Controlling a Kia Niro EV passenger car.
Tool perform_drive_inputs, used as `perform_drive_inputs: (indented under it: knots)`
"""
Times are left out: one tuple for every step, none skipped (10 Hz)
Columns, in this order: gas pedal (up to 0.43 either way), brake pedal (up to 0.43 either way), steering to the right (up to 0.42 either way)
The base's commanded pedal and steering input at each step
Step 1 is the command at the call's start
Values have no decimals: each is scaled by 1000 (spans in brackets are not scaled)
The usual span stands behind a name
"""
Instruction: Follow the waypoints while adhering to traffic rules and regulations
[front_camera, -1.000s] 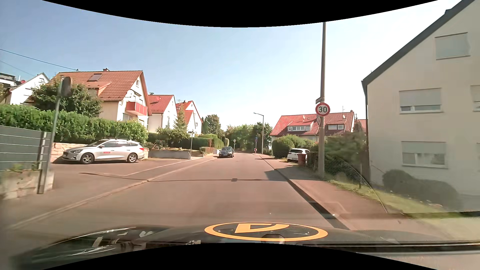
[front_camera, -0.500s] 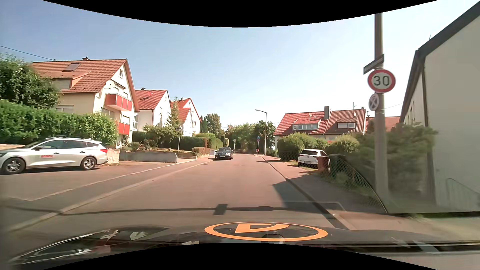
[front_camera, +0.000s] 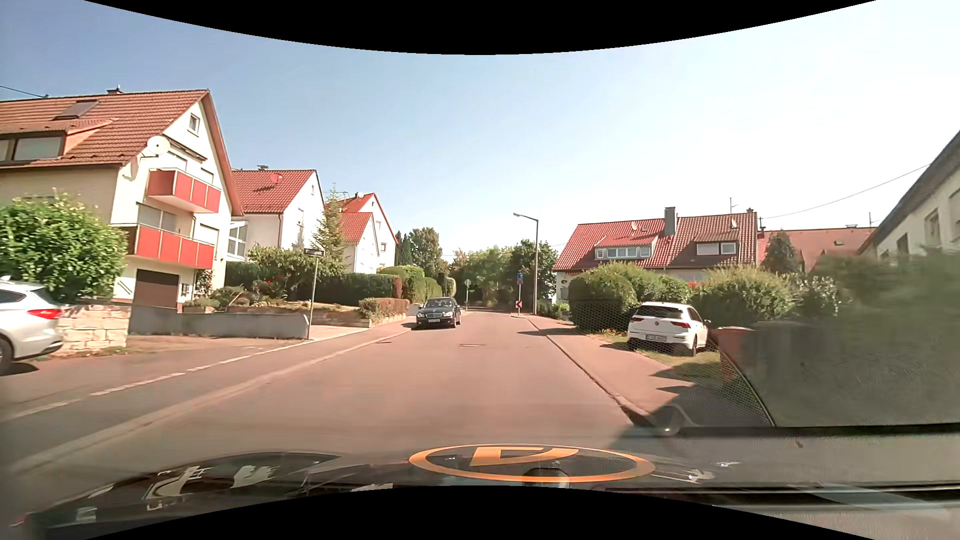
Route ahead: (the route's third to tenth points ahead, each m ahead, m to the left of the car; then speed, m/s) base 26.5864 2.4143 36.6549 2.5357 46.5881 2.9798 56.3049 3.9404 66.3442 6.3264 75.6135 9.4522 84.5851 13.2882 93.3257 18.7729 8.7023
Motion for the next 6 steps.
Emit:
perform_drive_inputs:
  knots:
    - [197,0,-5]
    - [197,0,-4]
    - [189,0,-5]
    - [189,0,-5]
    - [189,0,-5]
    - [169,0,-4]
